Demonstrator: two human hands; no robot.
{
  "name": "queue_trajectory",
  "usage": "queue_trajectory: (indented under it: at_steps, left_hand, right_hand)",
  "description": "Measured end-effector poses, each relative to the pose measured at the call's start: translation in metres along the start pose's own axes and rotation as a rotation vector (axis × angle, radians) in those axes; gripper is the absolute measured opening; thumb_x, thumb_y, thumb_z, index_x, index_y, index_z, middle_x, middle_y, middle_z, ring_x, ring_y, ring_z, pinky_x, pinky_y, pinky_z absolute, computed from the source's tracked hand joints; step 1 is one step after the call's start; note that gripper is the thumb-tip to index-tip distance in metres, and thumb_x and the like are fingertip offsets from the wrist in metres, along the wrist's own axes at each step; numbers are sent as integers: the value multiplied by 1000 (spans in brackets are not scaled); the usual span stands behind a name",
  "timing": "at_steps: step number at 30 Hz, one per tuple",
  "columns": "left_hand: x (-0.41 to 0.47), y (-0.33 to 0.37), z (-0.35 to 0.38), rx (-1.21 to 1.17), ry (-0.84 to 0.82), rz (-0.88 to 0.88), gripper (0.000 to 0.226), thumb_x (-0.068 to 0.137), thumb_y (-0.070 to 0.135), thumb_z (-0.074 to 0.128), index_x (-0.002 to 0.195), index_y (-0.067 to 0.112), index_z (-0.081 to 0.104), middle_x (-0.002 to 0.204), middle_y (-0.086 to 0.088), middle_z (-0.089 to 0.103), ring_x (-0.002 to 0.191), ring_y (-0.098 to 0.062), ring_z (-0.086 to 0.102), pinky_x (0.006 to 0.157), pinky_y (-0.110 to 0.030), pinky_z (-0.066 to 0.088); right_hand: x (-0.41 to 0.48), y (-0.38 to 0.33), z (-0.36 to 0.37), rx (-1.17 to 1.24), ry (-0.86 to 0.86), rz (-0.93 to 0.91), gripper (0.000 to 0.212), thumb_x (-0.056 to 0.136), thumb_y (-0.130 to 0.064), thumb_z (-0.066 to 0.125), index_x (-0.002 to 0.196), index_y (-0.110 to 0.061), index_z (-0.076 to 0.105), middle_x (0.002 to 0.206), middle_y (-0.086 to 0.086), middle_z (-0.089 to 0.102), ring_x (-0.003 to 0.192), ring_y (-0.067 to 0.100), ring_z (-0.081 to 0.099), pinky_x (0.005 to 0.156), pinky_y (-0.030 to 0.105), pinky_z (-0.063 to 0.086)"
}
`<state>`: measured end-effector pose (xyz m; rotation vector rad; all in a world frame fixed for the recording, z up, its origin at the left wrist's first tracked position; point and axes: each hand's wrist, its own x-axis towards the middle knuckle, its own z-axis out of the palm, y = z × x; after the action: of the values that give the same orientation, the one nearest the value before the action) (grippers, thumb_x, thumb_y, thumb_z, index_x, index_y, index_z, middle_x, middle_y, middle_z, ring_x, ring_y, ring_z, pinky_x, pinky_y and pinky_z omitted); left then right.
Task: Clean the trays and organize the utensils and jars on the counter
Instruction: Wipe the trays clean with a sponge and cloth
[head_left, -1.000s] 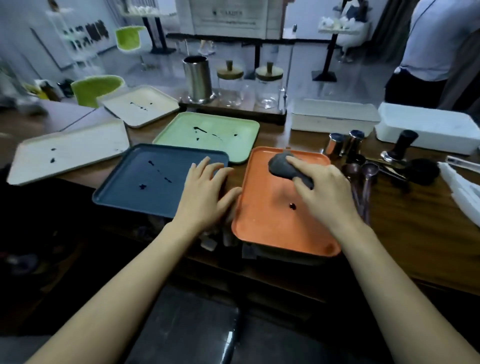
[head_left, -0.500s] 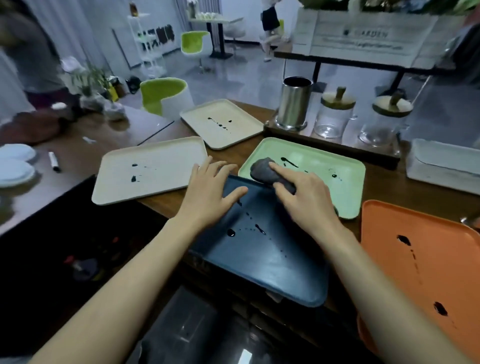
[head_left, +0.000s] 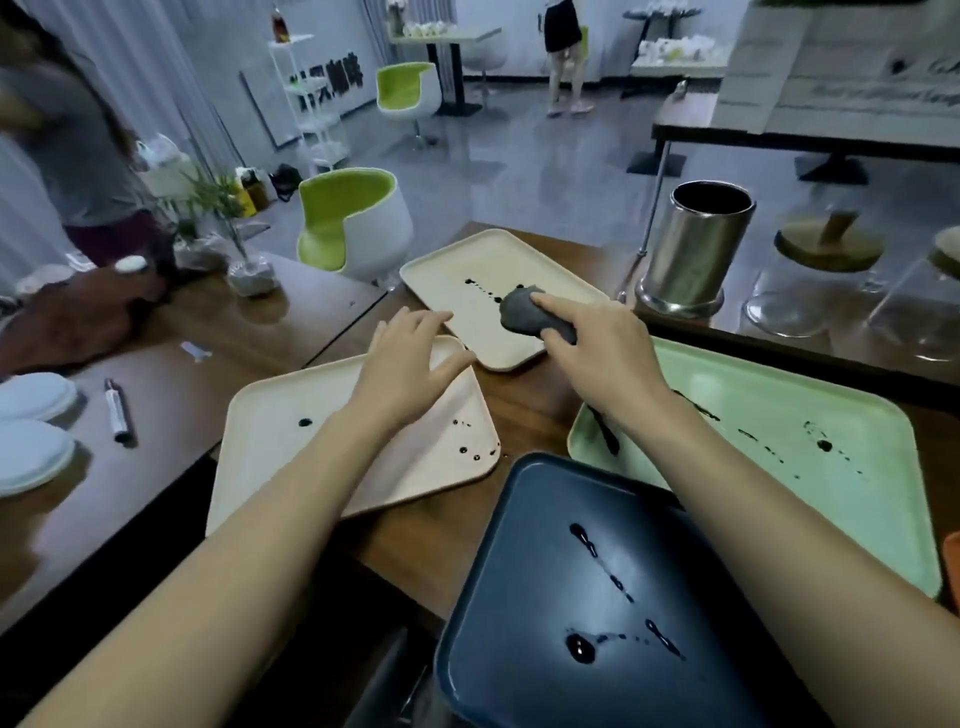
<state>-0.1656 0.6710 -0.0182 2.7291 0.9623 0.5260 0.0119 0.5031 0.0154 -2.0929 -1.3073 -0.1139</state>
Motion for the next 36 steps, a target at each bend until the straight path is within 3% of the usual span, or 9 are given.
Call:
queue_trajectory:
  at_steps: [5,9,11,14,21,29,31,34,36]
  left_hand:
    - [90,-61,14,-65,-81,69,78,91,57,66,151,12,45,152,-10,48,144,-26,38,119,-44,30]
    - [145,-108,21,-114,-182,75,92,86,63,68,157,15,35,161,-13,35,151,-28,26,123,-46,25]
    - [166,-128,24,-146,-264,41,107,77,76,64,162,23,24,167,-15,22,155,-29,16,125,-50,21]
    - [184,-145,26,-204,-443,-15,126,71,82,66,164,24,5,172,-7,2,158,-27,8,126,-49,16]
    - [187,-154,41,-261,-442,29,123,77,76,67,164,21,-1,172,1,2,158,-22,4,128,-45,12]
    - [188,-152,38,-259,-475,28,124,80,72,66,163,17,-7,172,2,-5,157,-17,-5,125,-35,0]
    - [189,-151,37,-268,-481,31,124,81,72,66,163,17,-8,172,3,-5,157,-17,-5,125,-35,0]
    - [189,-153,38,-273,-476,36,123,80,74,65,163,17,-7,172,3,-4,157,-16,-4,125,-35,1]
    - [189,-155,41,-262,-448,64,124,78,78,62,163,17,-5,172,2,-1,157,-15,-1,126,-36,2]
  right_hand:
    - [50,-12,59,-152,-28,82,44,95,-33,54,139,-38,56,114,6,71,106,35,59,80,44,53]
    - [62,-14,97,-366,-323,99,42,102,-44,44,143,-35,48,141,2,51,126,37,42,99,48,42]
    - [63,-12,101,-394,-344,75,40,103,-35,46,142,-27,50,151,1,42,139,36,32,105,49,39]
    - [67,-16,99,-344,-428,63,43,105,-24,43,148,-23,43,157,-5,37,140,25,38,103,46,43]
    - [121,-27,144,-438,-501,-25,61,103,-17,39,158,-27,16,166,-8,16,152,18,18,106,36,43]
    - [243,14,197,-510,-423,43,55,97,-8,40,151,-15,29,156,4,33,143,27,32,100,41,44]
    - [248,15,199,-493,-402,62,52,96,-5,41,147,-13,34,151,6,39,138,29,38,97,40,44]
    - [236,0,199,-455,-390,57,50,95,-7,43,144,-18,38,149,0,40,135,25,41,77,37,40]
    - [221,-19,201,-410,-441,1,54,94,-11,47,146,-21,38,151,-3,39,135,23,42,82,38,44]
